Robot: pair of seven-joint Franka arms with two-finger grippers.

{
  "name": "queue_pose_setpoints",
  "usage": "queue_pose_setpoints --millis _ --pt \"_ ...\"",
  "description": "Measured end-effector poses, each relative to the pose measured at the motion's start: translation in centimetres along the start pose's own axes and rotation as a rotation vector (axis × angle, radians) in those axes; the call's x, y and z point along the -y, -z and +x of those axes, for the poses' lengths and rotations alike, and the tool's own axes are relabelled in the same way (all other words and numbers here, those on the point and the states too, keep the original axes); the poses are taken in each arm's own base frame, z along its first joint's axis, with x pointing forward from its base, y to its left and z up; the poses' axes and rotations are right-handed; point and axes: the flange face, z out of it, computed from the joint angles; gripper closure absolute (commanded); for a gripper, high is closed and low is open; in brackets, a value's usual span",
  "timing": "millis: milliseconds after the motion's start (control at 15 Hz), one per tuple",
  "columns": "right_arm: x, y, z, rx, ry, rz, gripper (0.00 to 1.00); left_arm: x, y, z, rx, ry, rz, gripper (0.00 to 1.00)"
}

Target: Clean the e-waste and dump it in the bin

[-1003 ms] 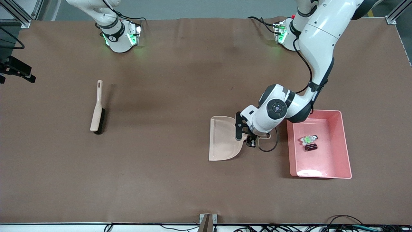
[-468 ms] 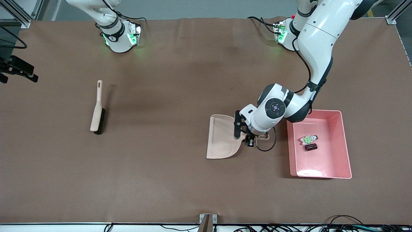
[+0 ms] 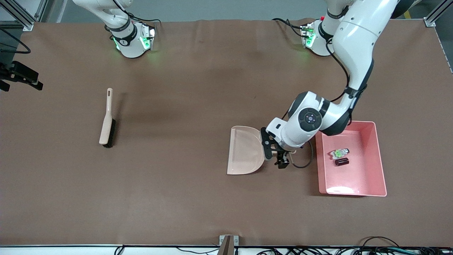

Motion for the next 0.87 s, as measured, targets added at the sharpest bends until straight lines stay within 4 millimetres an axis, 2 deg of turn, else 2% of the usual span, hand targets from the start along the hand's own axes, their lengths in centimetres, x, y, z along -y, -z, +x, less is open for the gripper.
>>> queue_pose_setpoints --millis 267,468,669,869 --pt "0.0 0.0 0.0 0.001 0.001 0.000 0.00 2.4 7.9 -2.3 0.013 0.329 0.013 0.00" --pt "0.0 -0.1 0.0 0.006 0.000 0.001 0.00 3.3 13.7 -5.1 0.022 0.524 0.006 0.00" --pt "0.0 -0.2 0.0 0.008 0.000 0.001 0.00 2.9 19.6 -7.7 0.055 0.721 0.009 0.00" --pt "0.0 -0.2 0.0 0.007 0.000 0.001 0.00 1.2 24.5 -9.0 0.094 0.913 0.024 0.00"
